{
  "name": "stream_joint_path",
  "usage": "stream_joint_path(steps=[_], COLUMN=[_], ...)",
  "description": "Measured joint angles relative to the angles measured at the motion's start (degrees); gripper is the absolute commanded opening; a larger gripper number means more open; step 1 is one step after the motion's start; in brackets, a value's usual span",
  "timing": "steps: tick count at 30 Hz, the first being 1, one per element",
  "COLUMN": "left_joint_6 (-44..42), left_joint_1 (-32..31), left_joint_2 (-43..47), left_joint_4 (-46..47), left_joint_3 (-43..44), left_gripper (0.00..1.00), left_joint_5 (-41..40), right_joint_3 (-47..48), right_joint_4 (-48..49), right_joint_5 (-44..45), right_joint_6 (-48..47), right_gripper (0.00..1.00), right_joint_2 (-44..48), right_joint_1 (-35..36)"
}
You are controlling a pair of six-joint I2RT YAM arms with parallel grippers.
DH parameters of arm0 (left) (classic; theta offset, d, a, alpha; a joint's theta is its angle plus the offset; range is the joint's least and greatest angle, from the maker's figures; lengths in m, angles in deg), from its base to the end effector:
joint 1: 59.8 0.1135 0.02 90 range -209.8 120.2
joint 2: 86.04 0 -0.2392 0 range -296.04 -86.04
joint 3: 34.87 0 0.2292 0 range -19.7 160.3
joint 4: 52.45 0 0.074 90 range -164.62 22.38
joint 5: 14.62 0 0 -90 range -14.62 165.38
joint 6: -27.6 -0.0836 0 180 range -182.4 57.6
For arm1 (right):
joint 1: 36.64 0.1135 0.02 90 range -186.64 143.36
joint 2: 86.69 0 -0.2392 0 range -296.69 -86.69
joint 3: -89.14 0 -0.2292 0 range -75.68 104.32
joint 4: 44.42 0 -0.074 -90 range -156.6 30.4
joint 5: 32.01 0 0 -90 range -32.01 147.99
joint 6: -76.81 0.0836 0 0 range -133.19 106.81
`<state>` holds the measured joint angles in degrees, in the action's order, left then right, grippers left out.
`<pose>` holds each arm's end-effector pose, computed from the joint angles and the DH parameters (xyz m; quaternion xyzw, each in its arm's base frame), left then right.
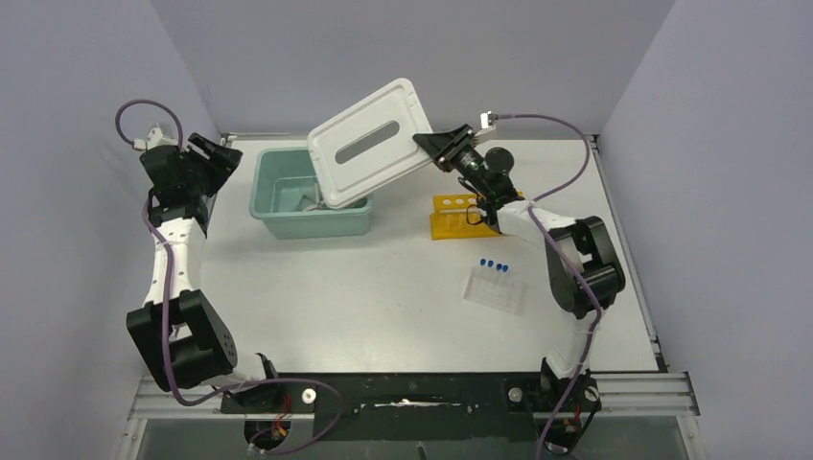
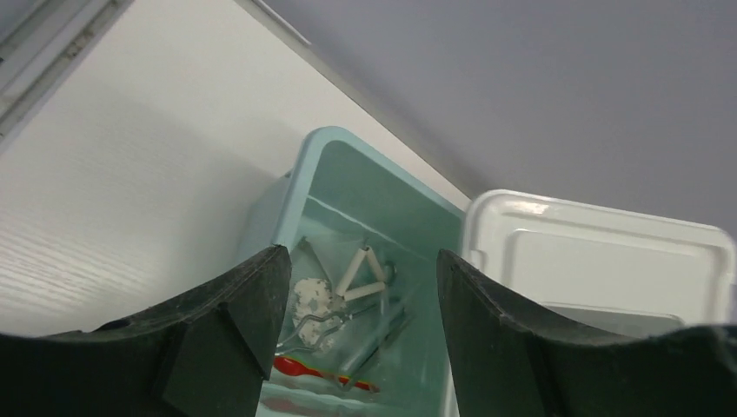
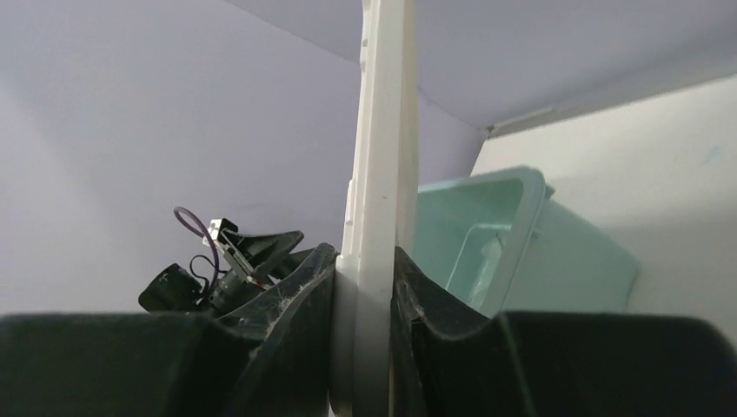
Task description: Organize the chemistry lab equipment
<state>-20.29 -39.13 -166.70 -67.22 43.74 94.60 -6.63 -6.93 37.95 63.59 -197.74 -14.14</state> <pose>0.3434 0.1001 0.2971 -0.3274 0.7276 -0.2410 0.5525 0.4144 0.2026 0.2616 0.1675 0.6205 0.6495 0.4063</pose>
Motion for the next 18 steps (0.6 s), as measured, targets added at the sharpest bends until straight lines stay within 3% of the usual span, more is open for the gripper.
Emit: stream_joint_path(steps=[7,13,18], left_joint_6=[-12.81,-21.46,-25.57], left_joint_1=[-3.69,-11.08,-12.74], left_joint_2=[-3.21,-6.97,-10.38], left_joint_4=[-9.88,-15.96,-20.5], left_joint_3=[8.52,8.94,8.94], left_gripper=[0.61,0.67,0.66], left_joint_5=[-8.57,-18.14,-24.5], right_joint_3=[-1.64,-3.3,-5.18], right_joint_4=[0.26,2.25,2.16], right_joint_5=[-1.38,-3.76,-6.08], right_joint_6=[-8.28,-8.85,-8.68], right_gripper=[0.0,0.0,0.0], right_joint_2=[10.62,11.56,11.74], right_joint_1=[-7.39,-9.01,-9.35])
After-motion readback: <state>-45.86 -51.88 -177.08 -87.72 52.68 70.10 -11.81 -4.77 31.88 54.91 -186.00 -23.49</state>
